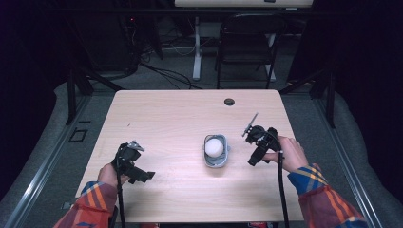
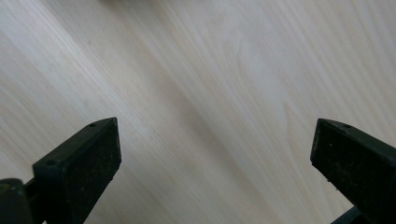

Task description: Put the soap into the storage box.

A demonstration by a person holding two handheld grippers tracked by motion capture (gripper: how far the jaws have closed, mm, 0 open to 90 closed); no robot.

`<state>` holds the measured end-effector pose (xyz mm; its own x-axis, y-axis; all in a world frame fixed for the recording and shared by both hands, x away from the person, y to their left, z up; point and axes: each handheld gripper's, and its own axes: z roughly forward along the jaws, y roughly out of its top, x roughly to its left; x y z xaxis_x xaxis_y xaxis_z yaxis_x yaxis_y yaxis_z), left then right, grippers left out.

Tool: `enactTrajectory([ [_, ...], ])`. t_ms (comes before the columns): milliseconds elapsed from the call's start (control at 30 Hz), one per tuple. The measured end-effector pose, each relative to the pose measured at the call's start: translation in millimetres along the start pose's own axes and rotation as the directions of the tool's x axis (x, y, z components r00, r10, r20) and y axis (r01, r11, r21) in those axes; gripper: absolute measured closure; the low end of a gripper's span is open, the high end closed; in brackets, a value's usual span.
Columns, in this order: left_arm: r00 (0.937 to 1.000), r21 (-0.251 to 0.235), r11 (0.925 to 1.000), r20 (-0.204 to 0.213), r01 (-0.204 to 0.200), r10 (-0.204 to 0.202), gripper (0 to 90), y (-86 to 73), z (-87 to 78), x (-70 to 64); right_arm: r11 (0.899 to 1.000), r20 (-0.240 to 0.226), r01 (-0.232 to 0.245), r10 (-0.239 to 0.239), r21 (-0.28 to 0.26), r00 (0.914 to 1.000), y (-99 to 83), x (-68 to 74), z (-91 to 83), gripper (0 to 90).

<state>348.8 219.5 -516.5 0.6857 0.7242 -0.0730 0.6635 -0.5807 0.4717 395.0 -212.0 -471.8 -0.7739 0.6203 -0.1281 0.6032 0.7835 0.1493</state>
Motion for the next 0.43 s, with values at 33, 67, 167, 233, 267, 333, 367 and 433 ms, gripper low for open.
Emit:
enactTrajectory([
  [33,1.0,0.0,1.0,-0.001,0.0,0.0,0.0,0.0,0.1,0.0,1.0,-0.004,-0.014,0.014,0.006,0.9999,-7.0,-0.6,2.7,1.5],
  [67,1.0,0.0,1.0,0.0,0.0,0.0,0.0,0.1,0.1,-0.1,1.0,-0.007,-0.024,0.024,-0.003,0.9997,-11.8,-1.2,5.6,1.6],
  [167,1.0,0.0,1.0,-0.001,-0.003,0.003,0.0,0.4,0.2,-0.4,0.999,0.01,-0.052,0.052,0.006,0.9986,-28.0,-3.2,13.6,3.0],
  [233,1.0,-0.002,1.0,0.001,-0.003,0.003,0.0,0.5,0.1,-0.5,0.997,0.022,-0.074,0.074,-0.009,0.997,-38.6,-4.0,18.5,5.4],
  [267,1.0,-0.002,1.0,0.001,-0.002,0.002,0.0,0.6,0.2,-0.5,0.996,0.015,-0.085,0.086,-0.021,0.9962,-44.9,-3.5,23.0,5.7],
  [333,1.0,-0.001,1.0,-0.001,-0.005,0.005,0.0,1.0,0.7,-0.4,0.997,0.017,-0.081,0.081,0.002,0.9966,-52.5,-2.9,31.9,5.8],
  [367,1.0,-0.003,1.0,0.001,-0.006,0.006,0.0,1.2,0.9,-0.5,0.995,0.014,-0.1,0.1,0.0,0.9949,-55.2,-1.5,35.4,6.0],
  [433,1.0,-0.003,1.0,-0.001,-0.006,0.006,0.0,1.7,1.0,-1.0,0.995,0.006,-0.099,0.099,0.034,0.9951,-59.9,-2.2,39.3,7.0],
])
